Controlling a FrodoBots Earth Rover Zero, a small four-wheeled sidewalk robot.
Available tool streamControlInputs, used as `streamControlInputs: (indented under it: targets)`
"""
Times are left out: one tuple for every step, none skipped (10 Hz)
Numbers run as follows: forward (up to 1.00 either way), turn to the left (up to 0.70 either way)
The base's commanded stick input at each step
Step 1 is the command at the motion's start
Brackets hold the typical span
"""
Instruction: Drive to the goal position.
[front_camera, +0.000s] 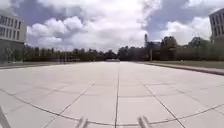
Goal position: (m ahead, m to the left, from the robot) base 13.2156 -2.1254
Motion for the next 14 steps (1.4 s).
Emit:
streamControlInputs:
  targets:
    - [0.5,0.0]
    - [0.5,0.0]
    - [0.5,0.0]
    - [0.5,0.0]
    - [0.5,0.0]
    - [0.5,0.0]
    - [0.5,0.0]
    - [0.5,0.0]
    - [0.5,0.0]
    - [0.5,0.0]
    - [0.5,0.0]
    - [0.5,0.0]
    - [0.5,0.0]
    - [0.5,0.0]
